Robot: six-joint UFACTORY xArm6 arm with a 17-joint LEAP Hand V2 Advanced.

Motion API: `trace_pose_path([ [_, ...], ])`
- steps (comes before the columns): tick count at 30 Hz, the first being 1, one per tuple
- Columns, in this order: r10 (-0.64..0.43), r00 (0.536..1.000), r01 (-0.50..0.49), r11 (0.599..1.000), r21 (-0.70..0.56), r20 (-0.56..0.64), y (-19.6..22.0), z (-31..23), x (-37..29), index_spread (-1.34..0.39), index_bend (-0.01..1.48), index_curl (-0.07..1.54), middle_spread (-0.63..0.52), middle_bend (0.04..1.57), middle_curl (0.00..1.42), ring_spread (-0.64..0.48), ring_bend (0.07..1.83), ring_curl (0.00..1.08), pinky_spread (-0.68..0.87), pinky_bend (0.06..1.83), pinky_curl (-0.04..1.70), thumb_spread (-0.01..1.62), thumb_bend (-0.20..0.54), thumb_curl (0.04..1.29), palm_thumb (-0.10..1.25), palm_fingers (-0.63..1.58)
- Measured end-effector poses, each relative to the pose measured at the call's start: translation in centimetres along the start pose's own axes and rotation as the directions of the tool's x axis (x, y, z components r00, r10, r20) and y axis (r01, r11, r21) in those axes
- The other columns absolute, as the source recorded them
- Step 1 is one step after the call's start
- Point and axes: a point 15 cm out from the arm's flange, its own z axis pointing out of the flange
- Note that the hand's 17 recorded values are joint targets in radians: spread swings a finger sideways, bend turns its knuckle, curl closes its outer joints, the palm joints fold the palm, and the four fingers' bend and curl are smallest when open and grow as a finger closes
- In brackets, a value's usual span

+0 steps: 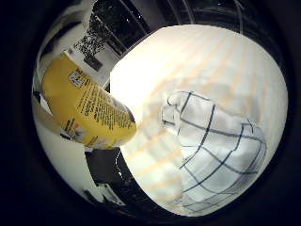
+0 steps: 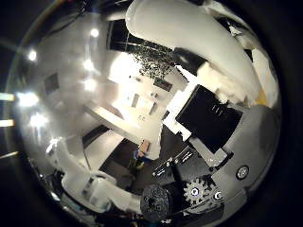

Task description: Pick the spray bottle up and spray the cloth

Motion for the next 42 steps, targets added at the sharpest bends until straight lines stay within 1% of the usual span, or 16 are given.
trace_pose_path([
  [6,-0.006,1.0,0.006,1.0,-0.009,-0.015,1.1,0.8,1.5,-0.19,1.19,0.73,-0.09,1.39,0.64,-0.18,1.46,0.67,-0.13,1.0,1.46,0.9,-0.014,0.84,1.05,1.17],
  [17,0.005,1.0,-0.006,1.0,-0.009,-0.031,1.8,0.7,3.3,-0.18,1.19,0.73,-0.09,1.39,0.64,-0.18,1.46,0.66,-0.13,1.0,1.46,0.88,-0.015,0.84,1.04,1.17],
  [22,0.01,0.999,-0.011,1.0,-0.005,-0.032,1.8,0.4,3.6,-0.18,1.19,0.73,-0.09,1.39,0.63,-0.18,1.44,0.66,-0.14,1.0,1.43,0.9,-0.019,0.83,1.01,1.17],
  [23,0.01,0.999,-0.01,1.0,-0.003,-0.033,1.7,0.3,3.7,-0.18,1.17,0.72,-0.08,1.37,0.63,-0.17,1.43,0.65,-0.15,0.99,1.4,0.89,-0.034,0.82,0.98,1.17],
  [24,0.011,0.999,-0.011,1.0,-0.004,-0.032,1.8,0.3,3.7,-0.18,1.14,0.71,-0.08,1.36,0.62,-0.17,1.43,0.64,-0.15,0.98,1.37,0.87,-0.036,0.81,0.95,1.17],
  [27,0.009,0.999,-0.009,1.0,-0.005,-0.032,1.8,0.3,3.7,-0.2,0.96,0.68,-0.08,1.28,0.59,-0.15,1.4,0.6,-0.2,0.95,1.23,0.81,-0.046,0.78,0.87,1.14],
  [28,0.01,0.999,-0.01,1.0,-0.009,-0.032,1.9,0.4,3.7,-0.21,0.92,0.68,-0.08,1.26,0.59,-0.15,1.39,0.59,-0.21,0.94,1.19,0.8,-0.039,0.77,0.86,1.14],
  [31,0.007,1.0,-0.007,1.0,-0.018,-0.03,2.1,0.4,3.6,-0.25,0.66,0.64,-0.08,1.16,0.56,-0.15,1.31,0.54,-0.3,0.93,1.04,0.78,-0.036,0.73,0.81,1.08],
  [33,0.008,1.0,-0.009,1.0,-0.022,-0.029,2.2,0.4,3.6,-0.28,0.48,0.62,-0.09,1.05,0.53,-0.15,1.29,0.52,-0.37,0.98,0.97,0.78,-0.03,0.71,0.81,0.98],
  [35,0.008,0.999,-0.009,1.0,-0.028,-0.031,2.3,0.5,3.6,-0.32,0.25,0.58,-0.1,0.92,0.51,-0.15,1.24,0.5,-0.43,1.05,0.89,0.83,-0.027,0.68,0.82,0.86],
  [36,0.005,0.999,-0.006,0.999,-0.035,-0.034,2.4,0.5,3.7,-0.34,0.2,0.56,-0.11,0.87,0.49,-0.15,1.21,0.49,-0.44,1.06,0.87,0.85,-0.025,0.67,0.81,0.79],
  [37,0.001,0.999,-0.002,0.999,-0.042,-0.037,2.5,0.5,3.7,-0.36,0.17,0.56,-0.11,0.82,0.49,-0.16,1.19,0.48,-0.45,1.07,0.85,0.88,-0.024,0.66,0.81,0.73],
  [39,-0.004,0.999,0.001,0.998,-0.059,-0.043,2.9,0.6,3.8,-0.39,0.2,0.55,-0.1,0.72,0.46,-0.16,1.11,0.46,-0.4,1.02,0.83,0.94,-0.025,0.63,0.8,0.51],
  [40,-0.003,0.999,0.0,0.998,-0.067,-0.043,3.1,0.7,3.7,-0.41,0.22,0.55,-0.1,0.71,0.46,-0.16,1.09,0.46,-0.38,0.99,0.83,0.97,-0.023,0.62,0.8,0.48],
  [41,-0.002,0.999,-0.001,0.997,-0.073,-0.043,3.2,0.7,3.7,-0.42,0.25,0.55,-0.08,0.67,0.44,-0.16,1.05,0.44,-0.32,0.93,0.82,0.99,-0.025,0.6,0.79,0.4],
  [42,-0.001,0.999,-0.002,0.997,-0.076,-0.042,3.3,0.8,3.6,-0.43,0.27,0.54,-0.07,0.65,0.43,-0.15,1.02,0.42,-0.26,0.88,0.8,1.01,-0.023,0.59,0.78,0.37],
])
